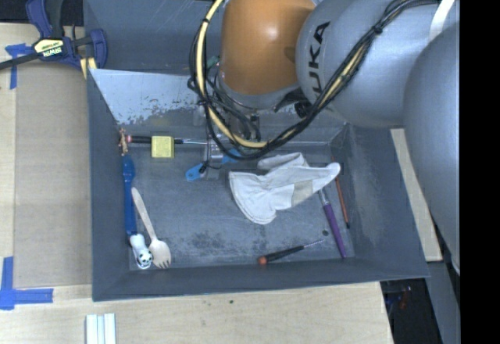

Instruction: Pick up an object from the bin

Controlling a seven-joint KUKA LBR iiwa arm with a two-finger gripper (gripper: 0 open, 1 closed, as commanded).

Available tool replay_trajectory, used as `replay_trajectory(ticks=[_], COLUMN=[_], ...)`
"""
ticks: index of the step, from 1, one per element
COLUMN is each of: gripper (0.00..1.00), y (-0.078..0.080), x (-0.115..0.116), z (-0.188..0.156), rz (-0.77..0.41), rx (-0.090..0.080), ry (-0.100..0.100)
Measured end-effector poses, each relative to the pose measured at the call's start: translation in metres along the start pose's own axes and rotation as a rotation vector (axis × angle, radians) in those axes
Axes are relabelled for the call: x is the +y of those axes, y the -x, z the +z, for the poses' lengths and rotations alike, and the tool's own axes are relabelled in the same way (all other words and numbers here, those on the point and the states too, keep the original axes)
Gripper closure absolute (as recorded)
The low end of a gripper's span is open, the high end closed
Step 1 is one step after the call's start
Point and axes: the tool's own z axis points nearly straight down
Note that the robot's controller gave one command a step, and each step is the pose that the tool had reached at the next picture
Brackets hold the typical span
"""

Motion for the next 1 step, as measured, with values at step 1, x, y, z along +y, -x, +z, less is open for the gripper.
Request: replay_trajectory(ticks=[1], gripper=[0.00], y=[0.0019], x=[-0.0043], z=[-0.0546], rz=[0.047], rx=[-0.004], ry=[0.001])
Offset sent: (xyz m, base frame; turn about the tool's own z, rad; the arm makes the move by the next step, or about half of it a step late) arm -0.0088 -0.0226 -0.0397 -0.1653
